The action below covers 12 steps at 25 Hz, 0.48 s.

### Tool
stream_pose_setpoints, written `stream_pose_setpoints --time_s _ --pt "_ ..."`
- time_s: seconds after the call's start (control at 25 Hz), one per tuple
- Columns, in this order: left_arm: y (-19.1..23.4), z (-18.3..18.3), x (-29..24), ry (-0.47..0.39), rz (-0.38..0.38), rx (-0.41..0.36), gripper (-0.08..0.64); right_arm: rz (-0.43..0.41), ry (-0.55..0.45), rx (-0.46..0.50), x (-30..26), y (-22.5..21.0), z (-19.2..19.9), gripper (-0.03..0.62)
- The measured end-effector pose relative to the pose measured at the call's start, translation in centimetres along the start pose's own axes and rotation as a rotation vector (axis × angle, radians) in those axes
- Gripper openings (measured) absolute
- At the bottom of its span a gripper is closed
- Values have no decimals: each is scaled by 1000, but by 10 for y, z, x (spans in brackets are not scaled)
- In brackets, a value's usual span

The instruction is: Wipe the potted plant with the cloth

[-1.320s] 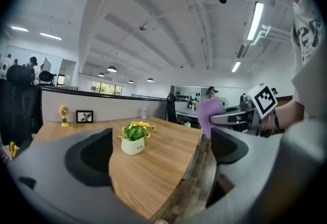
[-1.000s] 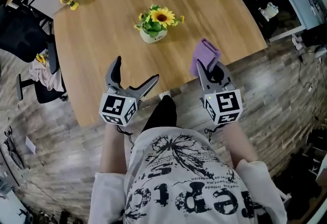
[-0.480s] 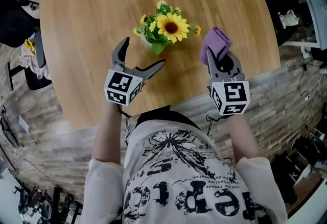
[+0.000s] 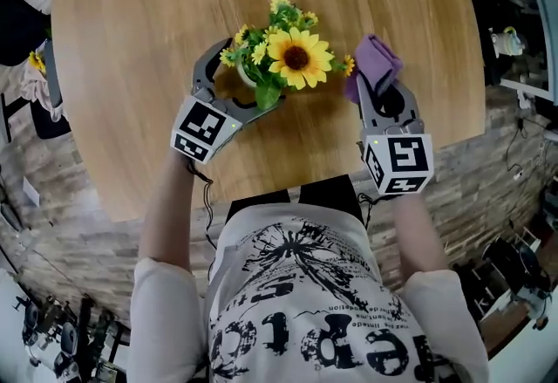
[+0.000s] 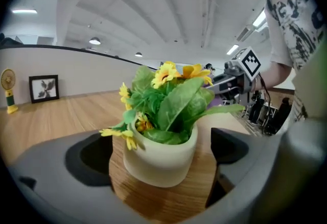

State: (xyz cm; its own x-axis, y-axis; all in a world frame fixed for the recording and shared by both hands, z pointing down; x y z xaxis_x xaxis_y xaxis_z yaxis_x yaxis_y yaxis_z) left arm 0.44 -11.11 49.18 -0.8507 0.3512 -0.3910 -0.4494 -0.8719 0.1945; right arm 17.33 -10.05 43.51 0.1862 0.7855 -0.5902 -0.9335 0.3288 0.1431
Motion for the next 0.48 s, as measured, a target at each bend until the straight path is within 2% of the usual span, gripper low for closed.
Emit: stream_pose_setpoints --time_s 0.24,0.48 --pt "5 0 -13 36 35 -99 589 -47 15 4 -27 -13 -1 67" --pt "5 5 -25 68 60 -130 589 -82 30 21 -42 -20 -2 67"
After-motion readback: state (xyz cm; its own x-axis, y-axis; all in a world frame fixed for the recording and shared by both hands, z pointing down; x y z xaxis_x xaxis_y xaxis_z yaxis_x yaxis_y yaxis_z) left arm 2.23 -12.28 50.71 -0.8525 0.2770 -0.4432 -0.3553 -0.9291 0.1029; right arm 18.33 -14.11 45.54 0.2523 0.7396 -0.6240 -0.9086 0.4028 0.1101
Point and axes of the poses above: the fingertips, and each gripper's own axes: x backward along the fingers, y to its left, z out of its underside, the point moved 1 cm from there along x, backward along the fingers, and after that the axes turned 8 degrees about z, right-handed, at the moved point
